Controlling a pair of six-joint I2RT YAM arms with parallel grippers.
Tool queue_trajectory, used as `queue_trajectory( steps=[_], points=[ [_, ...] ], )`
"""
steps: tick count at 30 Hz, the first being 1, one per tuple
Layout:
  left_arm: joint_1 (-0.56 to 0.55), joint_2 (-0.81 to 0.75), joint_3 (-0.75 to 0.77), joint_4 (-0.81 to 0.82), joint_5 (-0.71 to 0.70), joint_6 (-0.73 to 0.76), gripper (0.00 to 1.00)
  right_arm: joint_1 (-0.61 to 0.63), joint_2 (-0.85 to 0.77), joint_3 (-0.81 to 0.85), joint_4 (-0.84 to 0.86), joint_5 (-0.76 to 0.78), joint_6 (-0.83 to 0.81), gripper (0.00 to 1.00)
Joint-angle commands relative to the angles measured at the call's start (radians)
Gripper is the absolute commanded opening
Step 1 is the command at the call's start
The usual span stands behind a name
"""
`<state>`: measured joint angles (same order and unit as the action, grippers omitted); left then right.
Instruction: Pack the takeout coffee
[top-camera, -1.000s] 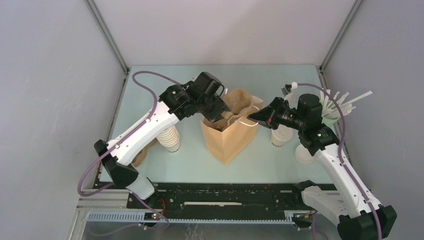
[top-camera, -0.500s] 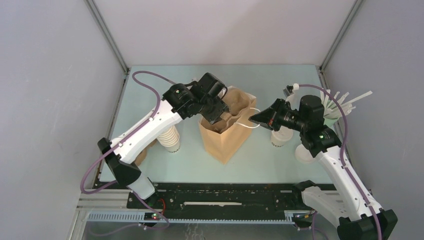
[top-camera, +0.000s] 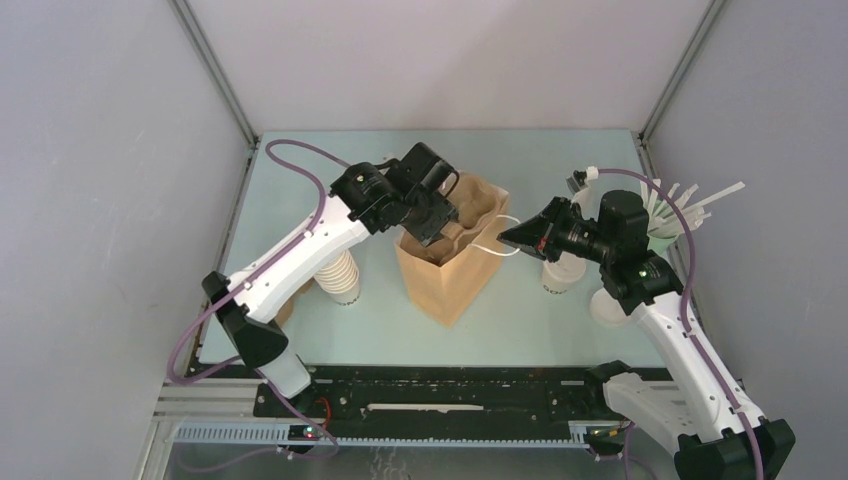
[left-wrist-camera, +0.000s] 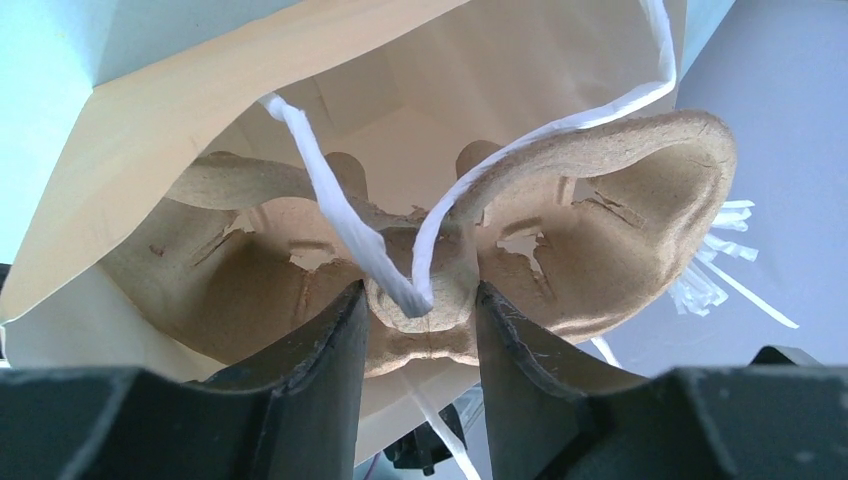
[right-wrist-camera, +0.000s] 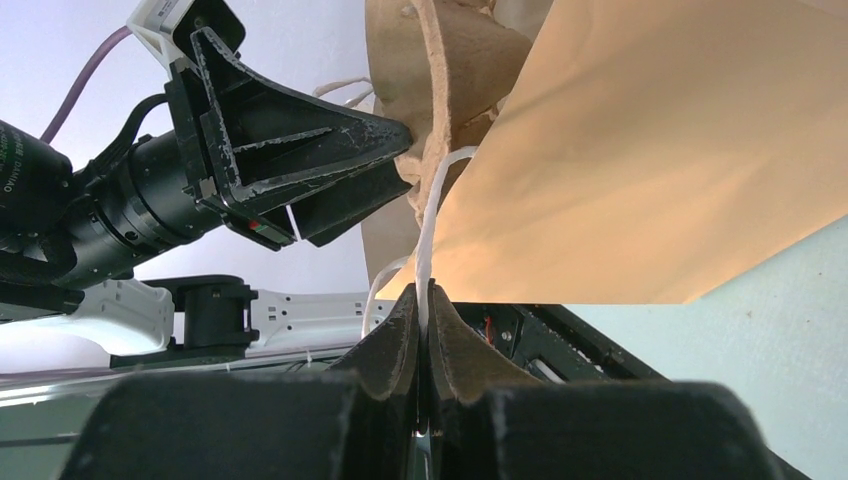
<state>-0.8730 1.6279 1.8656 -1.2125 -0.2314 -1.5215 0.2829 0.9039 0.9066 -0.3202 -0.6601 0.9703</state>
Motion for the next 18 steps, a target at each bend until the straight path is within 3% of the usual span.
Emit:
queue_trajectory(
  steps=[1,7,14,18],
  points=[
    [-0.003,0.025,0.067,-0.057,-0.039,-0.036,0.47,0.001,-0.017,0.033,0.032,-0.010,-0.014,0.11],
    [-0.004,0.026,0.072,-0.064,-0.051,-0.045,0.50,0.001,-0.012,0.034,0.049,-0.015,-0.008,0.11],
    [-0.002,0.009,0.124,-0.064,-0.064,-0.003,0.78,-0.002,-0.012,0.035,0.053,-0.022,-0.012,0.11],
    [0.002,-0.055,0.108,0.004,-0.061,0.092,0.83,-0.006,-0.012,0.035,0.051,-0.033,-0.018,0.11]
  ],
)
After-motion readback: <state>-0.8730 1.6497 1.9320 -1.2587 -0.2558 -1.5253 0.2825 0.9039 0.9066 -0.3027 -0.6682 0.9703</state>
